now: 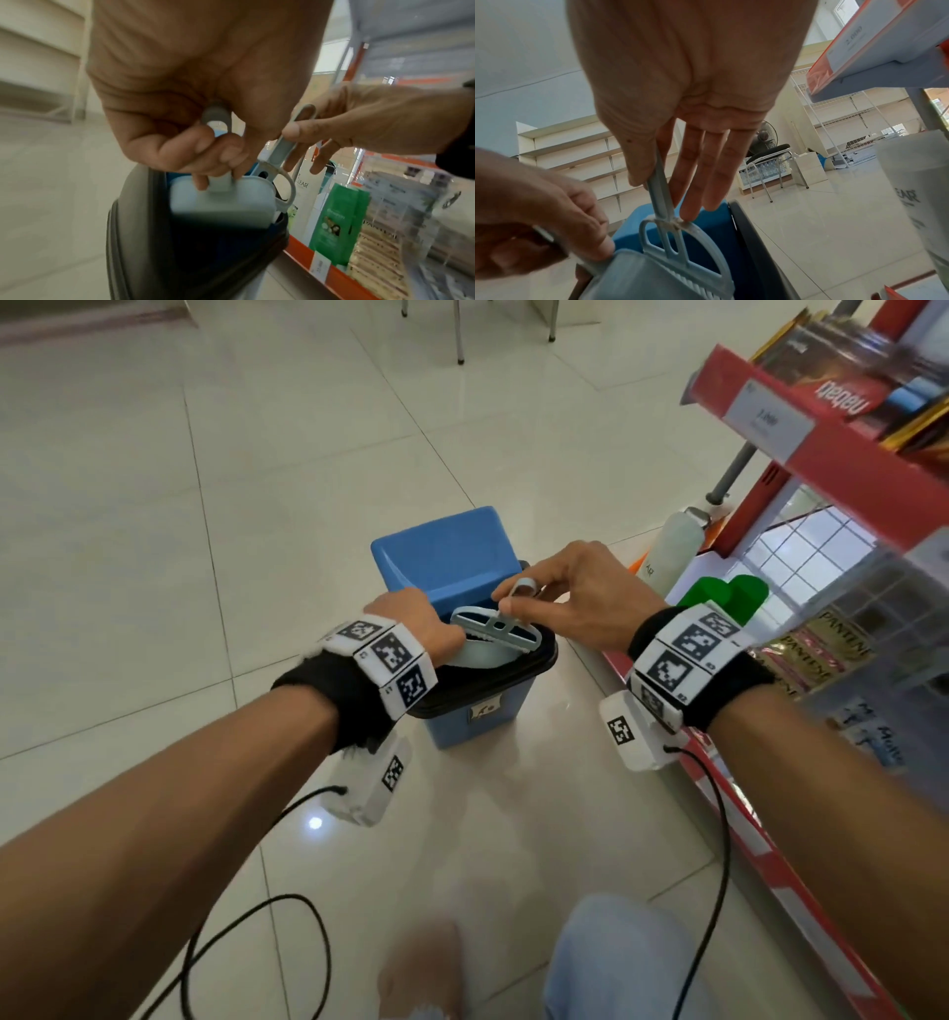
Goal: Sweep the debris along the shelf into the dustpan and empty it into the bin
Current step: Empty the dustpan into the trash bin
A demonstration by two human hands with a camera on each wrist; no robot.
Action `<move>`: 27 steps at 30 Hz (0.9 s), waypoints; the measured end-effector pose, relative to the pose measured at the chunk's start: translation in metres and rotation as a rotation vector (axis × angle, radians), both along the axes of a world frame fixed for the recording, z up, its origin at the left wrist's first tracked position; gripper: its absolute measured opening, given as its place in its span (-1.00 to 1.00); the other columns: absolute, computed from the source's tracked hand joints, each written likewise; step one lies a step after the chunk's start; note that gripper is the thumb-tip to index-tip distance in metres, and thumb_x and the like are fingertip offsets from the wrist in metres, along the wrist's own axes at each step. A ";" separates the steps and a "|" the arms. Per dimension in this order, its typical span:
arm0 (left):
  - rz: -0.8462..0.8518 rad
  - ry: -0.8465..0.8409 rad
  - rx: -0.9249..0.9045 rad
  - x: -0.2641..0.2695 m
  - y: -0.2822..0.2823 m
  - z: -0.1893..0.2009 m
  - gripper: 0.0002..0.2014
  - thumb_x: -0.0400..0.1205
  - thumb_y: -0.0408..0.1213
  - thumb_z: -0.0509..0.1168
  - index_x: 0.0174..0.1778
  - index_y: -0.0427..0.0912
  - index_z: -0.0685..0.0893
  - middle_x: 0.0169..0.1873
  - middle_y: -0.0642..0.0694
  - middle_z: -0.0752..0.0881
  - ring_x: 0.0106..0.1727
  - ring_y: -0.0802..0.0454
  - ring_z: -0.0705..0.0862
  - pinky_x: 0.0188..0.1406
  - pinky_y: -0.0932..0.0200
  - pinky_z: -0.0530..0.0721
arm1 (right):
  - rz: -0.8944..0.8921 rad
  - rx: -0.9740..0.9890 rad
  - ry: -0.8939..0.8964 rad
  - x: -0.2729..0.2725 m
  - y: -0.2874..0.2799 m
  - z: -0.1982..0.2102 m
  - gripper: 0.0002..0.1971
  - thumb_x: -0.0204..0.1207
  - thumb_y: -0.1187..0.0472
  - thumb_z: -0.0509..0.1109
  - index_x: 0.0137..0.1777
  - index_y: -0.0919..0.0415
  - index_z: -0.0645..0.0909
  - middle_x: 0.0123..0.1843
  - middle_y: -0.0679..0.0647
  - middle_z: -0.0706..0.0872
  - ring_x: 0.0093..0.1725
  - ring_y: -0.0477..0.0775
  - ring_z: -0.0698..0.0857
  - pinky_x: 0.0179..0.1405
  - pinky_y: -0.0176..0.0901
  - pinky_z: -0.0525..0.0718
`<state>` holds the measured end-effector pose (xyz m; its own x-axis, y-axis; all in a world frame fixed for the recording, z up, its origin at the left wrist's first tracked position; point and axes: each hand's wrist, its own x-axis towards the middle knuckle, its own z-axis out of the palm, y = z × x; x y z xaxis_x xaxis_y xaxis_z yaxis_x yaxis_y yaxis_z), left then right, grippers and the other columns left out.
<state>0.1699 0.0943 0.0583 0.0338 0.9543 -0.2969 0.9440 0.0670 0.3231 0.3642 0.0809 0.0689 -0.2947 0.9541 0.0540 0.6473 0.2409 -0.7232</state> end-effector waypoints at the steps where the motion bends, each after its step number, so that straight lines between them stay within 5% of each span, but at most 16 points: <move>1: -0.030 0.042 0.061 0.001 0.003 0.004 -0.66 0.50 -0.04 0.31 -0.44 -0.17 0.41 -0.44 -0.13 0.57 -0.47 -0.04 0.50 -0.56 0.20 0.36 | 0.008 0.005 -0.017 -0.001 0.001 0.001 -0.87 0.54 0.15 0.52 -0.01 0.16 0.85 -0.08 0.01 0.88 -0.09 -0.02 0.84 0.10 0.04 0.76; 5: -0.102 0.061 0.137 0.005 0.012 0.012 -0.69 0.43 0.00 0.34 -0.41 -0.18 0.52 -0.33 -0.15 0.72 -0.34 -0.13 0.66 -0.46 0.18 0.50 | 0.019 0.035 -0.035 -0.004 0.009 0.013 -0.87 0.53 0.14 0.52 -0.02 0.15 0.85 -0.07 0.04 0.87 -0.10 0.00 0.83 0.08 0.06 0.77; 10: -0.152 0.163 0.135 0.007 0.010 0.010 -0.62 0.41 0.08 0.34 -0.51 -0.14 0.49 -0.50 -0.09 0.58 -0.53 -0.04 0.51 -0.54 0.23 0.38 | 0.080 0.012 -0.121 -0.014 0.017 0.022 -0.85 0.50 0.13 0.55 0.01 0.12 0.86 -0.09 0.00 0.87 -0.09 -0.02 0.83 0.08 0.06 0.78; 17: -0.172 0.160 0.141 0.001 0.005 0.012 -0.61 0.41 0.15 0.32 -0.44 -0.11 0.49 -0.41 -0.08 0.65 -0.43 -0.04 0.57 -0.50 0.20 0.42 | 0.223 -0.006 -0.263 -0.014 0.010 0.019 -0.85 0.51 0.13 0.54 0.05 0.05 0.85 -0.05 -0.07 0.87 -0.08 -0.15 0.79 0.09 0.08 0.76; 22: -0.217 0.255 0.147 0.002 -0.010 -0.001 -0.65 0.50 0.06 0.28 -0.42 -0.10 0.40 -0.42 -0.08 0.54 -0.39 -0.06 0.50 -0.46 0.17 0.34 | 0.145 0.151 -0.160 -0.005 0.000 0.024 -0.83 0.52 0.09 0.54 0.07 0.06 0.84 -0.10 -0.06 0.85 -0.14 -0.01 0.80 -0.04 0.14 0.75; 25: -0.196 0.267 0.161 0.001 -0.017 -0.004 -0.64 0.52 0.08 0.26 -0.42 -0.08 0.35 -0.43 -0.05 0.47 -0.27 -0.11 0.51 -0.41 0.12 0.34 | 0.075 0.205 -0.359 -0.001 -0.010 0.024 -0.86 0.52 -0.05 0.50 0.01 -0.13 0.83 -0.18 -0.23 0.81 -0.22 -0.19 0.74 -0.10 0.08 0.74; 27: -0.205 0.295 0.189 0.002 -0.022 -0.005 -0.63 0.54 0.07 0.24 -0.43 -0.07 0.34 -0.46 -0.02 0.44 -0.41 -0.04 0.45 -0.49 0.17 0.24 | 0.033 0.255 -0.312 0.002 -0.019 0.022 -0.83 0.54 -0.07 0.48 0.03 -0.11 0.83 -0.15 -0.22 0.82 -0.22 -0.21 0.74 -0.13 0.04 0.74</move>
